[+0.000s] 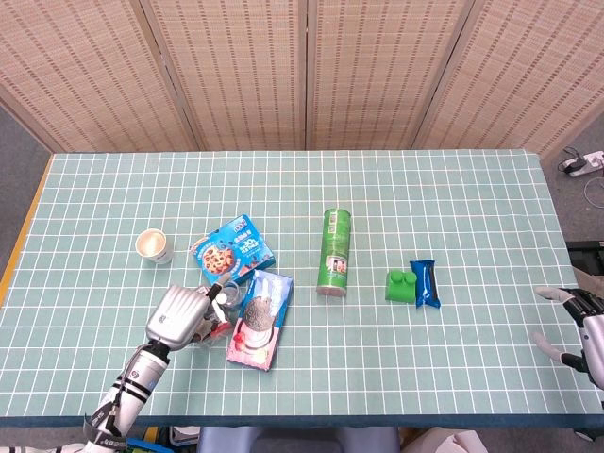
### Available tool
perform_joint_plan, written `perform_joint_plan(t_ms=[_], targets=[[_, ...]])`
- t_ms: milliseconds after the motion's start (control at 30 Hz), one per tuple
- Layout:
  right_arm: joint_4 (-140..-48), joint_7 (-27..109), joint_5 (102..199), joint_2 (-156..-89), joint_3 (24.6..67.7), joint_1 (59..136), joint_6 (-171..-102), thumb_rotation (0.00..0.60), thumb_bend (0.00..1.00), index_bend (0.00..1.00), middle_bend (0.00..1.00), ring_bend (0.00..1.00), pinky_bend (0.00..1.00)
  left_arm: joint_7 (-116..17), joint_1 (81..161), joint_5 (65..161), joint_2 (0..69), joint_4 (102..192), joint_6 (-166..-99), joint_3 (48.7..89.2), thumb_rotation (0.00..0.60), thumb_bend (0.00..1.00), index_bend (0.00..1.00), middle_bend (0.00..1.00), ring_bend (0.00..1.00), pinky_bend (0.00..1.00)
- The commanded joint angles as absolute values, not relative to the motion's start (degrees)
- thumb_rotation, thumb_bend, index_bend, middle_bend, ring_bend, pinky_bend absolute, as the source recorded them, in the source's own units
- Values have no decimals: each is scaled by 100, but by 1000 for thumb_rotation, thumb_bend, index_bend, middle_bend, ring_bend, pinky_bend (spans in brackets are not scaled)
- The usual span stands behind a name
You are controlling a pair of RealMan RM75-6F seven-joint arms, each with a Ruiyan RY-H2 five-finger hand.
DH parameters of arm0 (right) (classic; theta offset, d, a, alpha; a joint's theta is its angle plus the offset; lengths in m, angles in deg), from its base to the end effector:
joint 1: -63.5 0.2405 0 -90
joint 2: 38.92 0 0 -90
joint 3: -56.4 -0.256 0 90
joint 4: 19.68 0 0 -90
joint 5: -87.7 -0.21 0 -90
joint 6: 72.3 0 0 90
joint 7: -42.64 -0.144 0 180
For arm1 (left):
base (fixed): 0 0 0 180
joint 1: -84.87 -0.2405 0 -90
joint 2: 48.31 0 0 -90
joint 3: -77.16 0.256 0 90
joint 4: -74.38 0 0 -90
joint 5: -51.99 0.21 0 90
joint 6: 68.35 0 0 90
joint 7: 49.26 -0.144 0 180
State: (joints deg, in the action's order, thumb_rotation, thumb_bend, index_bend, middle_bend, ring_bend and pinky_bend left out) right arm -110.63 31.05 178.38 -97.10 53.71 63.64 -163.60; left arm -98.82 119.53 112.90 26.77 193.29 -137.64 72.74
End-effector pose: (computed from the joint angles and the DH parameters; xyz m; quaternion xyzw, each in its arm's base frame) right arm -0.3181 -0.1543 0.2031 0.5710 -0.3839 0.4340 0.5816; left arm -0.1236 0.2525 0.0469 -0.7761 -0.3050 -0.3126 0.4549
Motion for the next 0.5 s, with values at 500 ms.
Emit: perform_joint_plan(t_ms=[500], targets=[[-11074, 3111, 17789, -9701, 5369, 6386, -16289, 600, 165, 296, 355, 288, 374, -7018, 11905, 11658, 2980, 18172, -13291, 6785, 600, 222, 384, 1000, 1000, 1000]])
